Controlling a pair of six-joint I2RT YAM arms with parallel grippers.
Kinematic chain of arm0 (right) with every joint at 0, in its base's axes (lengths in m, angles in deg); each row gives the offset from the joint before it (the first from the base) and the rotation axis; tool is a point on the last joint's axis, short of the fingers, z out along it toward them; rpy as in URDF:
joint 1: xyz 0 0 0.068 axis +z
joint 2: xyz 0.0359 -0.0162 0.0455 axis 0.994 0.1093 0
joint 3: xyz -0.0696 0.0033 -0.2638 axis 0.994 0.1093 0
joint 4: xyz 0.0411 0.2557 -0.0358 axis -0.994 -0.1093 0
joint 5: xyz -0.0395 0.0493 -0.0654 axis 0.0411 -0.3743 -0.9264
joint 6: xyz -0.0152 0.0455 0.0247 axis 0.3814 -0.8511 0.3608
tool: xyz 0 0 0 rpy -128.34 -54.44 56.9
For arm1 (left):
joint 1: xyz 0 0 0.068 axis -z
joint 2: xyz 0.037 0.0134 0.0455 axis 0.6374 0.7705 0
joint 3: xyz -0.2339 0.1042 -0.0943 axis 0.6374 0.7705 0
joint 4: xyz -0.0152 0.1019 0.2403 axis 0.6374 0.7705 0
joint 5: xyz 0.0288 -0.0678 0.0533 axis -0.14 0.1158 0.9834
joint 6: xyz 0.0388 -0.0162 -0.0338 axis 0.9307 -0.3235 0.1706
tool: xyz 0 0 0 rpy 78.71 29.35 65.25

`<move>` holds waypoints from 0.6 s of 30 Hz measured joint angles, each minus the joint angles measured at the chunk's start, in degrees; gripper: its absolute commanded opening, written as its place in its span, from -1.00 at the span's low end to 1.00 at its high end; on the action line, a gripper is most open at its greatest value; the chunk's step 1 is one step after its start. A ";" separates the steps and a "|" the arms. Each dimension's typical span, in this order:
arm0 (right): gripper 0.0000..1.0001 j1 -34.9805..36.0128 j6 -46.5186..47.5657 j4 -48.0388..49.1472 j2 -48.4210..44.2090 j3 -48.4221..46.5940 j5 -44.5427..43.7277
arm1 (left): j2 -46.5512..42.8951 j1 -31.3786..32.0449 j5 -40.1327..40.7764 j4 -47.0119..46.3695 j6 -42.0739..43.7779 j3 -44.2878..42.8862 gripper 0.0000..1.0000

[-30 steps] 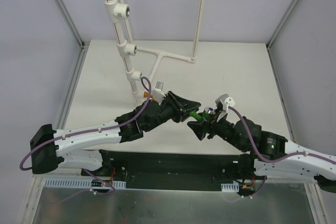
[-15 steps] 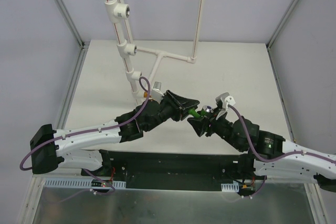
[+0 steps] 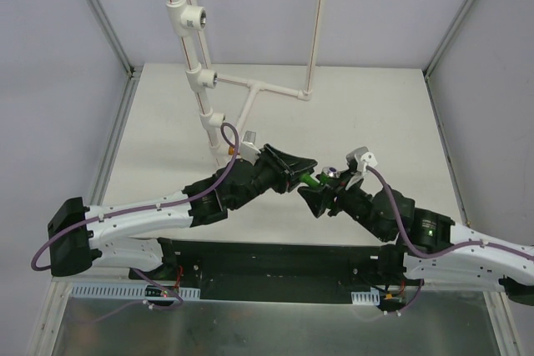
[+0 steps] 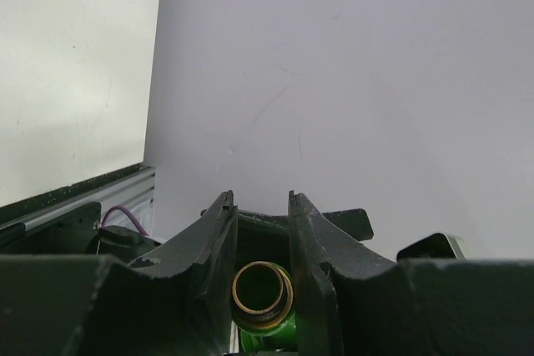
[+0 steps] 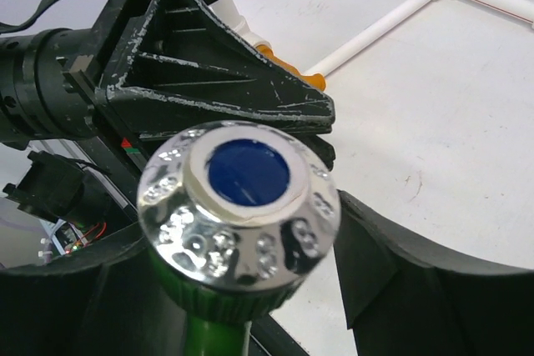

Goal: Install the water faucets
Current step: Pick up the water faucet from the center of the board.

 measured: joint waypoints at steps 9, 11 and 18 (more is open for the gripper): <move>0.44 -0.02 -0.13 0.50 -0.39 0.42 1.14 | -1.70 0.39 0.46 1.14 -0.15 0.00 -1.00; 0.46 -0.02 -0.28 0.50 0.52 0.42 1.64 | -2.01 0.39 0.85 1.38 -0.15 0.00 -1.00; 0.50 -0.02 -0.44 0.42 2.45 0.42 3.06 | -2.75 0.39 2.89 4.96 -0.11 0.00 -1.00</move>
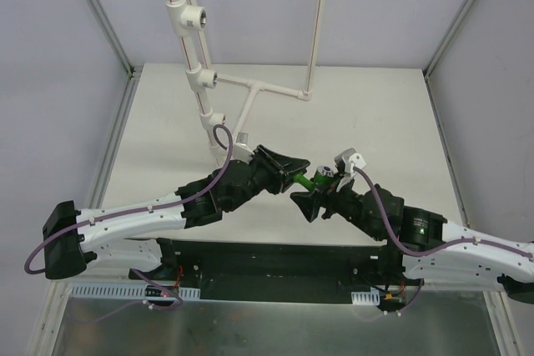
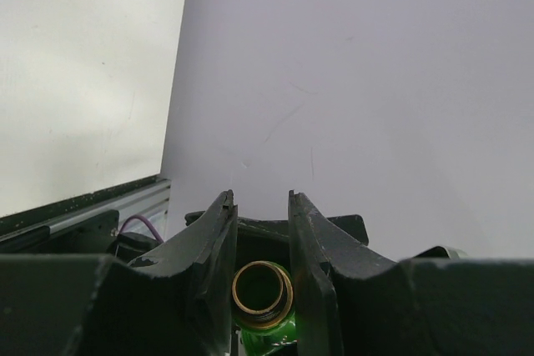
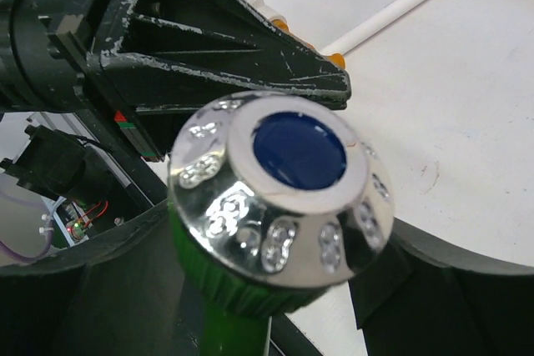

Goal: Install the water faucets
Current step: Pick up the water faucet from the center of the board.

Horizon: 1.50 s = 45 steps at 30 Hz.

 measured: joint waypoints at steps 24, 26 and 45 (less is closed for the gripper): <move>0.48 0.00 -0.98 3.54 3.93 -0.07 -0.90 | -1.53 0.00 3.52 4.61 -0.46 0.00 -1.00; 0.40 0.00 -0.98 3.80 4.52 -0.09 -1.38 | -1.51 -0.02 3.76 4.92 -0.50 0.00 -1.00; -1.00 0.46 -0.57 5.51 1.95 0.07 -4.76 | -0.81 0.42 3.93 2.71 -2.93 -0.31 -0.74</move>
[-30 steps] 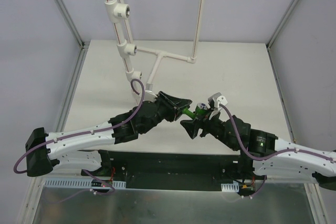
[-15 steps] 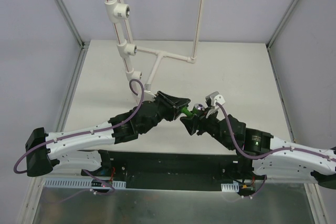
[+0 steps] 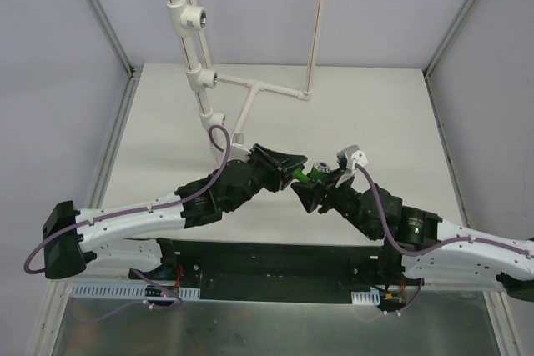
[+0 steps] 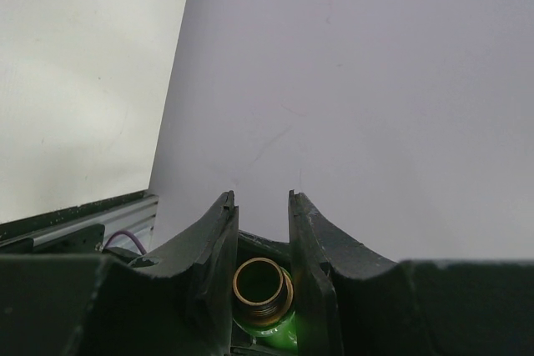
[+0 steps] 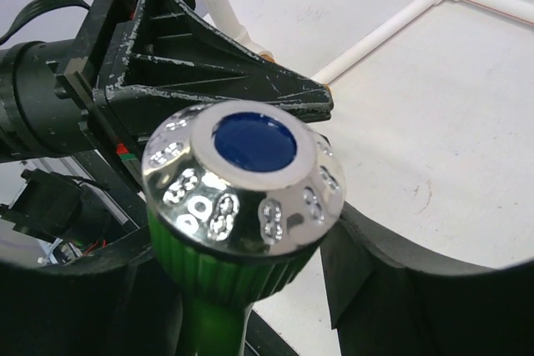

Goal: Install the water faucets
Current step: Pick up the water faucet from the center of the board.

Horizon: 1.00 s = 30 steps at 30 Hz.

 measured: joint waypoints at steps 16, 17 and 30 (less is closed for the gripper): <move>-1.00 -0.39 1.38 -5.03 -6.23 -0.04 2.84 | 2.43 0.39 -6.80 -4.48 3.80 -0.28 -0.66; -1.00 -0.39 1.38 -5.62 -6.71 -0.04 3.26 | 2.43 0.37 -7.52 -4.66 4.37 -0.37 -0.73; -0.05 -0.39 1.16 -8.00 -7.17 -1.11 4.28 | 4.00 0.20 -11.10 -4.28 9.90 -3.69 -1.00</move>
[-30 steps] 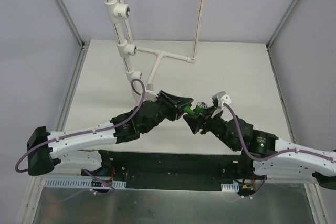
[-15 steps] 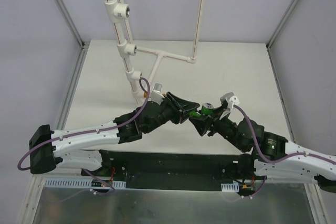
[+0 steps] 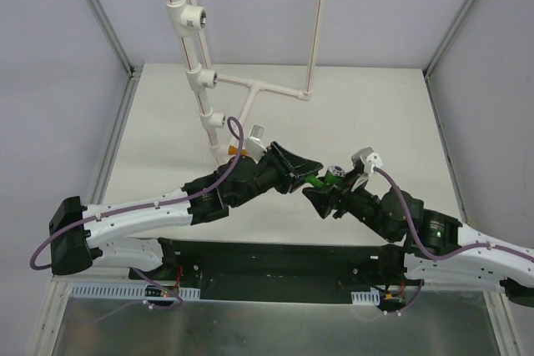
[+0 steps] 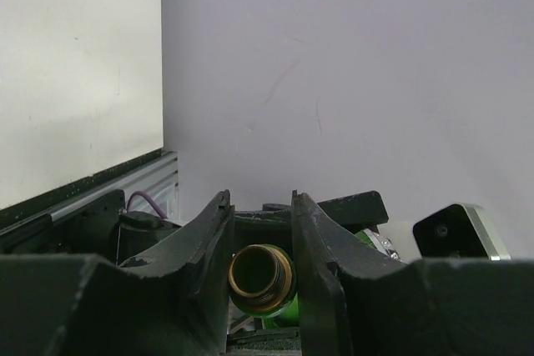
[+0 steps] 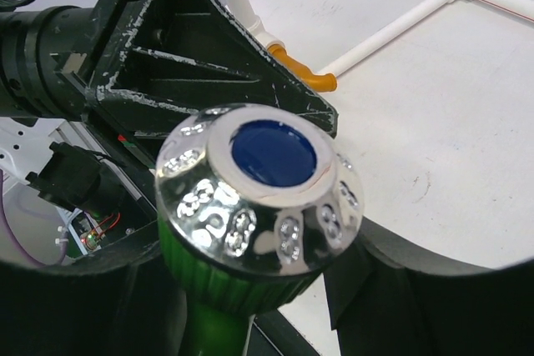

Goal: Install the water faucets
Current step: Pick up the water faucet from the center of the board.

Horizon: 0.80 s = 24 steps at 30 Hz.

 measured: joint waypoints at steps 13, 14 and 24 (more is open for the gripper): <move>0.41 0.00 0.07 1.05 2.60 0.00 -1.05 | -1.18 0.04 3.04 3.58 -0.74 0.00 -1.00; 0.41 0.00 0.04 1.16 2.89 0.02 -1.05 | -1.38 0.04 3.17 4.04 -0.76 0.00 -1.00; -0.06 0.00 -0.07 2.67 4.76 0.00 -1.55 | -2.78 0.17 4.61 5.86 -1.38 0.00 -1.00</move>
